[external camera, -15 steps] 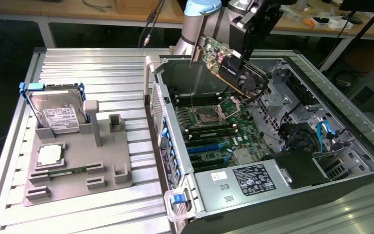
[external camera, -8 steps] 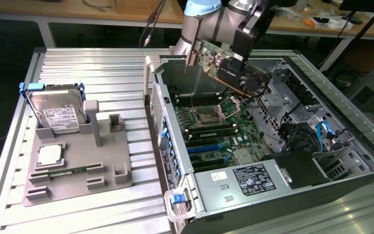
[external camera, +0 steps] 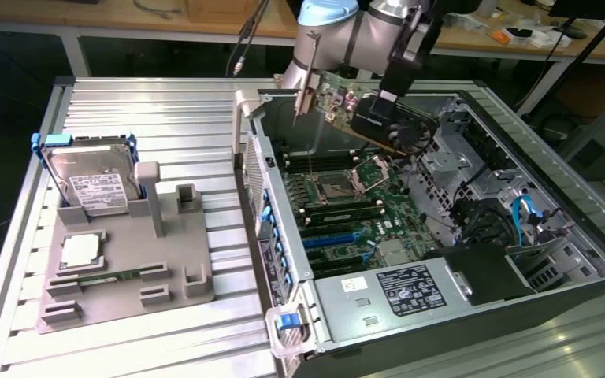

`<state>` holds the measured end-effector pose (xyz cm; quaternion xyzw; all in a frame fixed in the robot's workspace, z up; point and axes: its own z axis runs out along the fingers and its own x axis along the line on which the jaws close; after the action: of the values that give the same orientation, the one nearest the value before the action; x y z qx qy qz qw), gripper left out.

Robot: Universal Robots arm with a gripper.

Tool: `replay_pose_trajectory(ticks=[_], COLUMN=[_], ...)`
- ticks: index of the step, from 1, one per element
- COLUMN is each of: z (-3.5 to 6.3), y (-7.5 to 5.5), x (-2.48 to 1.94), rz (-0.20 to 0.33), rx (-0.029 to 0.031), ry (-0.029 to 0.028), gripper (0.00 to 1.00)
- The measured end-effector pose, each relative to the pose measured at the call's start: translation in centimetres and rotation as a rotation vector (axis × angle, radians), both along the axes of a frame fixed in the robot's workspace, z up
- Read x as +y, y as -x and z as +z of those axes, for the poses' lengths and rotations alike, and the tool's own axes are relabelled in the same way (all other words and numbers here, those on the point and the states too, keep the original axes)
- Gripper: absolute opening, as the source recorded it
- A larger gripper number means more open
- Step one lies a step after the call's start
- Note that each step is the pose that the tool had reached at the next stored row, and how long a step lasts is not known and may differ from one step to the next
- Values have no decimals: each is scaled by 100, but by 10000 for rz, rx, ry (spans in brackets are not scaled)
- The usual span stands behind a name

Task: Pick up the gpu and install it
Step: 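Insert the gpu into the slot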

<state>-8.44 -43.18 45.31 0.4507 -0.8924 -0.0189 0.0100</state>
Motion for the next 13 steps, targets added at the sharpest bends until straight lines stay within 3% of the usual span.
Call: replay_pose_trajectory(ticks=[13], z=[-34], y=[0], x=[0], rz=[2389], rx=[0], ry=[1], gripper=[27])
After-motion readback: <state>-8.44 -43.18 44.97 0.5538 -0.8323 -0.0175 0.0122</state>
